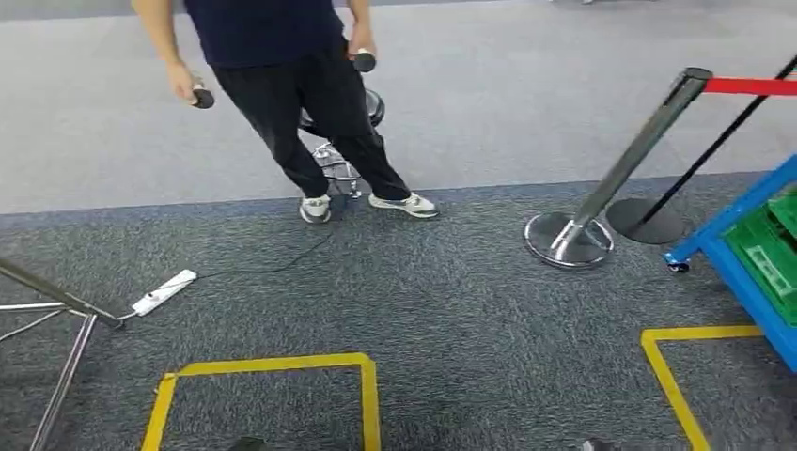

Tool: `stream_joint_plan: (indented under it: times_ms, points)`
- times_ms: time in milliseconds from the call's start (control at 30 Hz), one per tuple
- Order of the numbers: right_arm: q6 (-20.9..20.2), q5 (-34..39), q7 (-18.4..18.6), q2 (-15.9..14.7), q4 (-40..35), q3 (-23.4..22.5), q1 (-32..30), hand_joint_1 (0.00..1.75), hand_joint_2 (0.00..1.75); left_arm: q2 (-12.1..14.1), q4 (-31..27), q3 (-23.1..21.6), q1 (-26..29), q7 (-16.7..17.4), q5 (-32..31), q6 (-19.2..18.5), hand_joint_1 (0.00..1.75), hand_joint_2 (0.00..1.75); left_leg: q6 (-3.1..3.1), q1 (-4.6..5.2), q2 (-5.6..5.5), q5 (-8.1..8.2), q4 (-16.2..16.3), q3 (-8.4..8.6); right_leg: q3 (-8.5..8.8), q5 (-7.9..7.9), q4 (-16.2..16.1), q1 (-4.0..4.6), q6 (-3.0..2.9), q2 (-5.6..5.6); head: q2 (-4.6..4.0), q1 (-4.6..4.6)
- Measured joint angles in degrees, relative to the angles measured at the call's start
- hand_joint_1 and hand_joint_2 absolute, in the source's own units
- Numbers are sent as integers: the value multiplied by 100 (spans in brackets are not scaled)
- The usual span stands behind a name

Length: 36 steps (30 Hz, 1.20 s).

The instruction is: Take the parts from the cabinet and place them on the table.

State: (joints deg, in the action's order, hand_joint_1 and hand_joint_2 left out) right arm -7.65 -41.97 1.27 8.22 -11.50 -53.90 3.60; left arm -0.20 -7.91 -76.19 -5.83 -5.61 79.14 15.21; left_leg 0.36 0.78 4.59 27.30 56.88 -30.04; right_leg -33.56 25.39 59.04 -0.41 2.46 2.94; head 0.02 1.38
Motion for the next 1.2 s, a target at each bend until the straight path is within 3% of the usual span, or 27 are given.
stream_joint_plan:
  times_ms: [100, 133, 167, 200, 233, 267, 300, 333, 367, 400, 433, 467, 500, 600, 633, 667, 700, 733, 800, 833, 867, 933, 967, 1000, 1033, 1133, 1200]
  points:
    - [4, -85, 48, 7, 9, 0, 6, 0, 0, -15, 0, -57, -79, -154, -11, 13, 0, 0, -77, -19, 124, 4, -25, 33, -34, -23, -20, 7, -92, -147, 2, 9]
    - [4, -107, 52, 39, 11, 0, -1, 0, 0, -17, 0, -70, -95, -156, -15, 33, 0, 0, -119, -37, 46, 50, -5, 38, -11, -44, -43, -27, -131, -192, 2, 7]
    - [18, -114, 55, 39, 11, 0, 17, 0, 0, -18, 0, -79, -106, -154, -15, 66, 0, 0, -144, -46, -202, 225, 214, -48, -16, -52, -46, -32, -158, -251, 2, -15]
    - [20, -116, 59, 39, 11, 0, 37, 0, 0, -22, 0, -96, -106, -147, -17, 85, 0, 0, -158, -55, -321, 449, 605, -229, -28, -57, -46, -36, -185, -303, 2, -17]
    - [15, -118, 79, 42, 11, 0, 42, 0, 0, -24, 0, -129, -99, -103, -46, 101, 0, 0, -168, -65, -391, 699, 1149, -485, -38, -59, -46, -35, -194, -373, 2, -24]
    - [7, -120, 109, 42, 11, 0, 38, 0, 0, -26, 0, -160, -84, -69, -59, 120, 0, 0, -173, -66, -415, 838, 1561, -692, -40, -61, -46, -34, -196, -434, 2, -22]
    - [9, -118, 118, 42, 11, 0, 22, 0, 0, -28, 0, -179, -67, -29, -81, 146, 0, 0, -175, -67, -425, 873, 1826, -848, -41, -62, -46, -33, -196, -501, 0, -22]
    - [13, -107, 120, 42, 11, 0, 7, 0, 0, -33, 0, -201, -54, 8, -123, 195, 0, 0, -172, -70, -425, 768, 1805, -868, -39, -63, -46, -33, -194, -570, 2, -20]
    - [13, -94, 133, 39, 11, 0, 3, 0, 0, -46, 0, -227, -54, 24, -177, 234, 0, 0, -164, -79, -433, 539, 1562, -780, -38, -68, -44, -36, -187, -645, 2, -22]
    - [9, -92, 157, 39, 11, 0, 6, 0, 0, -57, 0, -263, -61, 39, -217, 247, 0, 0, -155, -91, -469, 239, 1109, -584, -33, -76, -44, -42, -173, -721, 2, -17]
    - [7, -88, 168, 39, 11, 0, 11, 0, 0, -63, 0, -302, -69, 39, -238, 273, 0, 0, -151, -113, -573, -31, 596, -346, -26, -81, -42, -55, -156, -791, 0, -22]
    - [4, -79, 170, 39, 11, 0, 12, 0, 0, -77, 0, -313, -68, 36, -236, 302, 0, 0, -164, -153, -826, -149, 246, -195, -43, -87, -42, -61, -132, -839, 0, -22]
    - [2, -76, 168, 37, 11, -4, 30, 0, 0, -107, 0, -315, -72, 8, -232, 317, 0, 0, -166, -169, -919, -88, 29, -112, -93, -77, 26, -20, -91, -905, 2, -24]
    - [-9, -59, 142, 37, 11, -24, -29, 0, 0, -138, 0, -365, -88, -66, -319, 352, 0, 0, -69, -102, -792, -87, 63, -151, -145, -152, -59, -93, 42, -1048, 2, -9]
    - [-13, -59, 140, 37, 11, -28, -47, 0, 0, -142, 0, -398, -104, -71, -381, 380, 0, 0, -15, -133, -705, -120, 10, -145, -211, -147, -46, -103, 71, -1079, 2, -24]
    - [-20, -59, 136, 39, 13, -33, -60, 0, 0, -144, 0, -446, -127, -71, -424, 407, 0, 0, 17, -124, -656, -132, 1, -136, -257, -55, 78, -75, 67, -778, 2, -6]
    - [-31, -57, 136, 39, 17, -39, -51, 0, 0, -155, 0, -479, -139, -71, -470, 428, 0, 0, 44, -112, -623, -134, -3, -138, -362, 107, 309, -55, 72, -558, 2, 33]
    - [-61, -53, 135, 39, 22, -46, -19, 0, 0, -168, 0, -514, -138, -64, -513, 450, 0, 0, 77, -92, -529, -124, -2, -140, -586, 383, 805, -49, 88, -414, 2, 33]
    - [-90, -46, 157, 39, 22, -55, 6, 0, 0, -190, 0, -582, -122, -40, -544, 485, 0, 0, 90, -70, -358, -115, 1, -139, -974, 745, 1673, -48, 97, -346, 2, 28]
    - [-98, -46, 168, 39, 22, -57, -2, 0, 0, -197, 0, -604, -123, -38, -553, 496, 0, 0, 97, -66, -294, -110, 2, -137, -1023, 748, 1806, -48, 102, -343, 2, 33]
    - [-98, -46, 188, 39, 22, -63, -20, 0, 0, -210, 0, -621, -131, -38, -564, 501, 0, 0, 95, -66, -229, -106, 3, -133, -922, 603, 1648, -49, 101, -336, 0, 31]
    - [-107, -61, 208, 33, 22, -70, -31, 0, 0, -225, 0, -654, -151, -38, -566, 509, 0, 0, 72, -69, -128, -84, 5, -104, -415, 148, 742, -49, 87, -231, 2, 33]
    - [-118, -68, 212, 33, 22, -70, -18, 0, 0, -230, 0, -671, -157, -38, -560, 509, 0, 0, 36, -65, -77, -60, 9, -71, -95, -40, 187, -41, 84, 24, 2, 35]
    - [-122, -81, 212, 35, 24, -70, 14, 0, 0, -225, 0, -678, -155, -40, -540, 509, 0, 0, -3, -4, -24, -33, 23, -69, 27, 61, 27, 37, 69, 175, 2, 39]
    - [-131, -85, 210, 35, 24, -70, 32, 0, 0, -225, 2, -678, -153, -42, -527, 509, 0, 0, -19, 0, 10, -31, 37, -66, 0, 22, 22, 5, -7, 59, 2, 15]
    - [-140, -94, 212, 35, 24, -70, 10, 0, 0, -230, 0, -678, -161, -57, -492, 507, 0, 0, -82, -18, 153, -15, 20, -32, -36, 15, 17, 17, -116, -106, 2, 15]
    - [-149, -116, 212, 35, 24, -70, 14, 0, 0, -230, 0, -680, -172, -68, -474, 503, 0, 0, -152, -54, -232, 203, 256, -120, -36, -11, 0, -19, -182, -208, 2, -2]
